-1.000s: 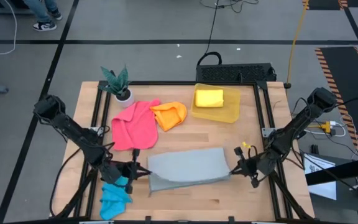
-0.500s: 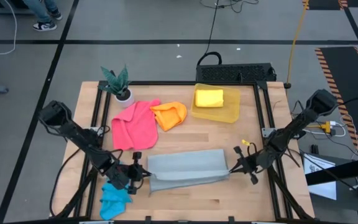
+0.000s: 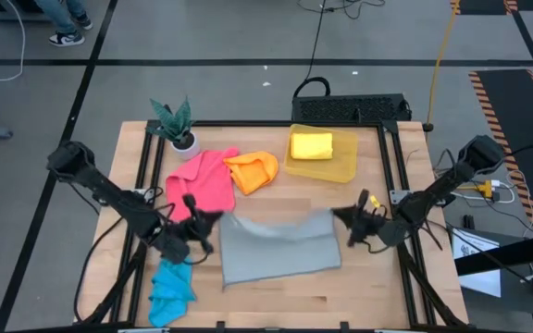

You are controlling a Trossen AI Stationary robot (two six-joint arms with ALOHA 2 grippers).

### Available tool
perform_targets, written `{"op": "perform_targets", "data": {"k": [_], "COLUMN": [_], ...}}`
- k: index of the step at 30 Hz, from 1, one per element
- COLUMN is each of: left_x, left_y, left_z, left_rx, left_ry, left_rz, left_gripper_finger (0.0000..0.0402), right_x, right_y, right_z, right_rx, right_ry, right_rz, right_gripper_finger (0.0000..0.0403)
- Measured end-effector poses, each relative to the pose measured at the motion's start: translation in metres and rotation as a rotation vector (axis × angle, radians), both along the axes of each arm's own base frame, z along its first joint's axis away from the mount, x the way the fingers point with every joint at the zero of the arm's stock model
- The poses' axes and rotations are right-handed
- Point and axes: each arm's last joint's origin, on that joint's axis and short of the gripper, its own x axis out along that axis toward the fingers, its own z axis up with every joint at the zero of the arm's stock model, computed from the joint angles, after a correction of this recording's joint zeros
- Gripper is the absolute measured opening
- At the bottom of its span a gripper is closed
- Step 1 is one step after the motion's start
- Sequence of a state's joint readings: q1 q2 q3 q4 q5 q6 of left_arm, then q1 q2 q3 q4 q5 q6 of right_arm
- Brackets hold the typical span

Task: Fold microfiber towels
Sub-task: Fold the gray kitchen towel

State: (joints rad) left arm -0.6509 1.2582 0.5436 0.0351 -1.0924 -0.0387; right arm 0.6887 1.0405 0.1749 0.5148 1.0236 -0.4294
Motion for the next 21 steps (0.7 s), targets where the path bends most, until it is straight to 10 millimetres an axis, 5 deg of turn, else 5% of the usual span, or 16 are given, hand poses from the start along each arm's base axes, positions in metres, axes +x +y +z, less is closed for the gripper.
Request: {"op": "perform_targets", "data": {"k": [7,12,21], "left_x": [0.015,0.023,0.040], "left_y": [0.037,0.058,0.098], "left_z": [0.002,0.009,0.031], "left_rx": [0.054,0.040,0.058], "left_ry": [0.109,0.100,0.031], "left_rz": [0.064,0.097,-0.038], "left_gripper_finger": [0.0008,0.0004,0.0004], "right_x": [0.007,0.004,0.007], "right_y": [-0.018,-0.024,-0.026], "right_z": [-0.002,0.012,0.028], "right_rx": [-0.158,-0.359,-0.255], "right_ry": [0.077,0.034,-0.070], "right_rz": [-0.120,-0.481,-0.516], "right_gripper_finger": [0.0000,0.0000,0.0000]}}
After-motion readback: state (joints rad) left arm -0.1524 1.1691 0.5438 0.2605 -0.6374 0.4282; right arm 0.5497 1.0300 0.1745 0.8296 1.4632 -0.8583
